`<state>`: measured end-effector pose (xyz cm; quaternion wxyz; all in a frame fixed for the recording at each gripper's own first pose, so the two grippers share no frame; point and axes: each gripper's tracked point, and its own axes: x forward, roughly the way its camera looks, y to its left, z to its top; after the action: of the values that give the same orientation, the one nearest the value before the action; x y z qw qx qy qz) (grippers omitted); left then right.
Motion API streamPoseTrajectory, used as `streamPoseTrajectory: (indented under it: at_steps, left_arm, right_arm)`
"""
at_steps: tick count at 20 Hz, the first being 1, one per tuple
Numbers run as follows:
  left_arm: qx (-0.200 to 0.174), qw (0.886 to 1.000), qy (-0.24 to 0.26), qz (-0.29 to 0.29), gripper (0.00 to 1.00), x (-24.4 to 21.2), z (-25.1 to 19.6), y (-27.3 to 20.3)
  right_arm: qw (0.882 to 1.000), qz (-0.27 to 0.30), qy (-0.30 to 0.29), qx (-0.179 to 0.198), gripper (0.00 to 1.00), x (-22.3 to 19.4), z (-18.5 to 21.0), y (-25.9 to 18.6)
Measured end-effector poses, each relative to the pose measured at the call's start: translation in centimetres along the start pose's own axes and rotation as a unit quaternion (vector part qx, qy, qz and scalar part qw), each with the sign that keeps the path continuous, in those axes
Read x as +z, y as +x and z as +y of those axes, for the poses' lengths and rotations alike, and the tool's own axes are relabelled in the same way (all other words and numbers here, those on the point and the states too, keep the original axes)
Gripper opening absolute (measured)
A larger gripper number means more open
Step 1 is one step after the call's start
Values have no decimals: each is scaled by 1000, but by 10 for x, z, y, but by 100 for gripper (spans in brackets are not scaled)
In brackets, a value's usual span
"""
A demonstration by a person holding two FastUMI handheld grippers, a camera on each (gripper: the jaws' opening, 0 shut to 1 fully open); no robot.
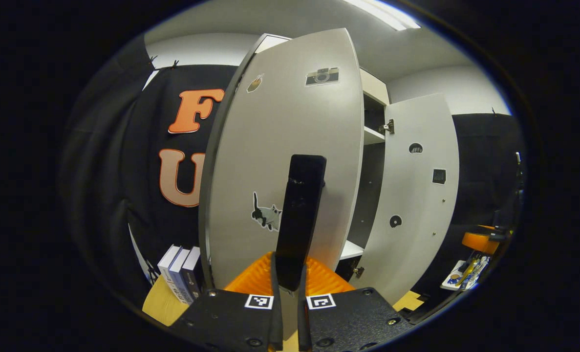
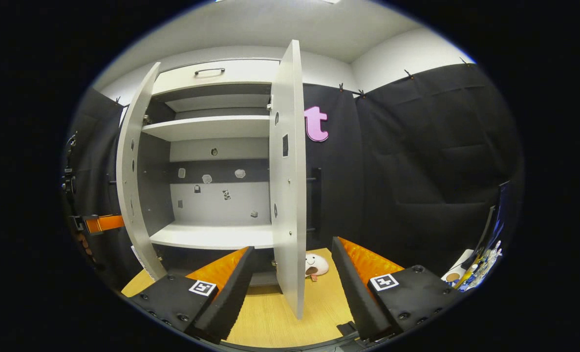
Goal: Open the right door of the double-door shoe cabinet with the right hand, and open the left door with the left hand.
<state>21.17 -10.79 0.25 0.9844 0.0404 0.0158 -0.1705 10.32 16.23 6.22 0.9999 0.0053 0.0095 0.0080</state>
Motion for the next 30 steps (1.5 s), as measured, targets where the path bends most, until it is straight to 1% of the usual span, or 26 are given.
streamPoseTrajectory:
  at_steps: [2,4,5,7,9,10,11,12,13,14,15,16,17,18,19,20,21,22,24,25,26,27,29,30]
  left_arm:
    - [-4,1000,10,0,12,0,2,-4]
    - [0,1000,14,-3,17,1,7,-9]
    - [2,1000,13,-5,17,2,10,-12]
    - [20,1000,15,-7,20,3,18,-16]
    - [48,998,37,-6,24,3,31,-23]
    - [57,997,51,-9,23,5,35,-25]
    - [66,996,61,-11,24,6,41,-22]
    - [72,996,60,-10,24,5,42,-29]
    - [78,995,56,-9,17,5,43,-31]
    - [83,995,51,-7,10,4,45,-33]
    - [89,995,48,-6,8,4,47,-33]
    - [95,994,48,-8,5,5,49,-34]
    - [103,993,51,-7,3,5,54,-36]
    - [113,992,59,-7,4,7,59,-38]
    - [126,990,66,-7,3,8,68,-42]
    - [138,988,71,-8,2,9,76,-45]
    - [150,986,71,-8,3,10,83,-46]
    - [160,985,71,-6,2,11,87,-48]
    - [171,983,67,-4,2,11,94,-51]
    - [172,983,61,-5,2,11,95,-51]
    - [167,984,54,-6,1,12,92,-50]
    - [164,985,52,-8,2,13,92,-50]
    - [161,985,60,-8,0,13,94,-49]
    - [161,985,62,-9,0,14,95,-50]
  right_arm:
    - [1000,-1,-3,-3,93,0,-2,0]
    - [1000,2,-1,-1,94,-2,-1,1]
    - [1000,3,0,2,94,-2,1,0]
    - [1000,3,-1,7,94,-1,5,-1]
    - [1000,2,-5,11,94,-2,8,-1]
    - [1000,3,-5,13,94,-4,11,-2]
    - [1000,6,-4,17,99,-6,14,-2]
    - [1000,12,-3,23,99,-10,18,-2]
    - [1000,15,-1,27,99,-12,21,-5]
    - [999,13,0,31,94,-11,24,-8]
    - [999,10,-1,33,94,-11,25,-11]
    - [999,9,-4,33,99,-11,25,-13]
    - [999,8,-8,32,99,-11,24,-17]
    - [999,7,-9,31,99,-11,23,-20]
    - [999,6,-9,32,94,-11,22,-22]
    - [999,5,-8,33,94,-9,21,-24]
    - [999,4,-7,33,99,-8,20,-25]
    - [999,3,-7,34,100,-7,20,-26]
    - [999,2,-9,38,99,-7,21,-27]
    - [999,3,-11,40,94,-7,22,-27]
    - [999,3,-12,42,94,-8,23,-27]
    - [999,3,-14,43,99,-8,23,-27]
    - [999,5,-14,47,99,-10,26,-27]
    - [999,7,-13,48,94,-10,25,-26]
